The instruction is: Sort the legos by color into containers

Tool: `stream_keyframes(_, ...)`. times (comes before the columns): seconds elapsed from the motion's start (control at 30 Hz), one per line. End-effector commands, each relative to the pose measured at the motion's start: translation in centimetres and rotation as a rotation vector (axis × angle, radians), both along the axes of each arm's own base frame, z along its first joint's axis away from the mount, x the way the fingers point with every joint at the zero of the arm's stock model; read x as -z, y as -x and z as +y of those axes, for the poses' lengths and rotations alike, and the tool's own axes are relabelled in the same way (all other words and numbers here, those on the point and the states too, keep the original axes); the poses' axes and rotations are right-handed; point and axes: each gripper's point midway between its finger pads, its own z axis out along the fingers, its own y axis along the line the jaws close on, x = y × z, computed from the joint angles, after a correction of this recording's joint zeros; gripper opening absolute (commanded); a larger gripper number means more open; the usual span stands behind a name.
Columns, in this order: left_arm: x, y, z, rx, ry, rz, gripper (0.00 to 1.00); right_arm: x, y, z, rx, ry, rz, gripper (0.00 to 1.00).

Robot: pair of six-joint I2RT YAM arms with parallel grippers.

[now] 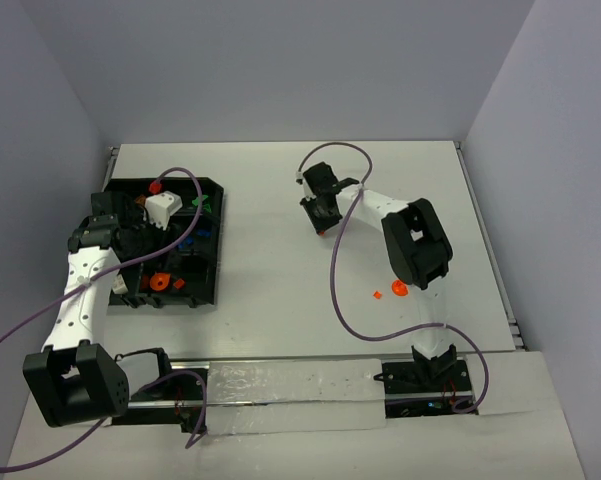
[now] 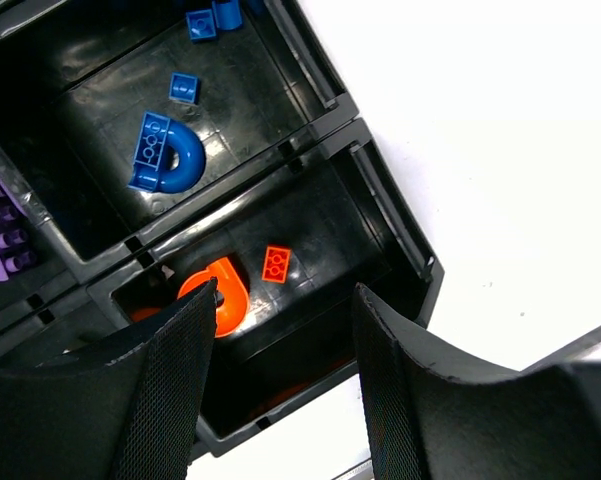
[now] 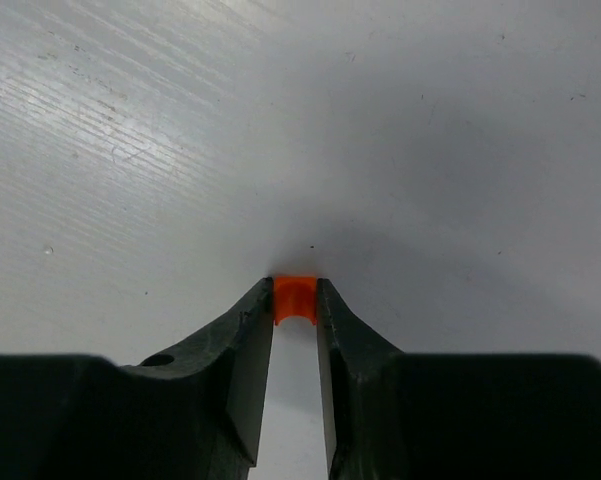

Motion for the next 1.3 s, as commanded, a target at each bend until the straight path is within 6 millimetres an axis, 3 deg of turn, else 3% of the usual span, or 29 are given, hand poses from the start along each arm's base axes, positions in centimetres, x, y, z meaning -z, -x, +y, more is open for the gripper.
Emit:
stream_keyframes(0.0, -1.9, -1.0, -0.8, 0.012, 0.053, -0.046, 0.63, -0.2, -0.4, -0.6, 0.008, 0.017, 0.006, 0.22)
stream_keyframes(0.1, -2.5, -1.3, -1.4, 0.025, 0.083, -0.075, 0.62, -0.4, 0.5, -0.5, 0.001, -0.007, 0.022, 0.05)
stream_keyframes(0.2, -3.4, -1.9, -2.1, 0.025, 0.131, -0.128, 0.64, -2.1, 1.9, 1.1, -0.030, -0.133, 0.048, 0.00)
stream_keyframes(0.23, -4.0, -1.9, -3.0, 0.041, 0.182, -0.144, 0.66, -4.3, 2.5, 2.8, -0.034, -0.261, 0.054, 0.00)
stream_keyframes(0.27, -4.1, -2.0, -3.2, 0.045, 0.193, -0.154, 0.67, -4.6, 2.8, 3.0, -0.032, -0.288, 0.062, 0.00)
stream_keyframes(0.33, -4.9, -1.9, -4.6, 0.073, 0.281, -0.170, 0.69, -7.9, 3.9, 5.4, -0.050, -0.476, 0.083, 0.00)
stream_keyframes(0.43, -6.7, -3.0, -6.5, 0.077, 0.395, -0.244, 0.69, -14.6, 4.1, 8.3, 0.017, -0.820, 0.093, 0.00)
stream_keyframes(0.5, -7.7, -3.7, -7.4, 0.077, 0.419, -0.296, 0.68, -16.7, 4.3, 9.0, 0.066, -0.941, 0.114, 0.00)
stream_keyframes(0.6, -9.3, -4.5, -9.3, 0.059, 0.455, -0.362, 0.67, -18.2, 4.1, 9.4, 0.244, -1.047, 0.192, 0.00)
stream_keyframes(0.83, -10.3, -5.6, -13.7, -0.029, 0.576, -0.353, 0.68, -17.4, 3.7, 10.1, 0.605, -1.085, 0.427, 0.00)
stream_keyframes(0.97, -10.8, -6.6, -15.2, -0.074, 0.621, -0.328, 0.67, -17.1, 4.6, 11.2, 0.653, -1.108, 0.530, 0.00)
stream_keyframes(1.1, -9.9, -7.9, -16.2, -0.120, 0.617, -0.287, 0.67, -17.3, 5.3, 12.1, 0.696, -1.143, 0.614, 0.00)
stream_keyframes(1.27, -9.6, -7.6, -18.8, -0.068, 0.639, -0.230, 0.70, -17.3, 6.8, 13.6, 0.707, -1.193, 0.745, 0.00)
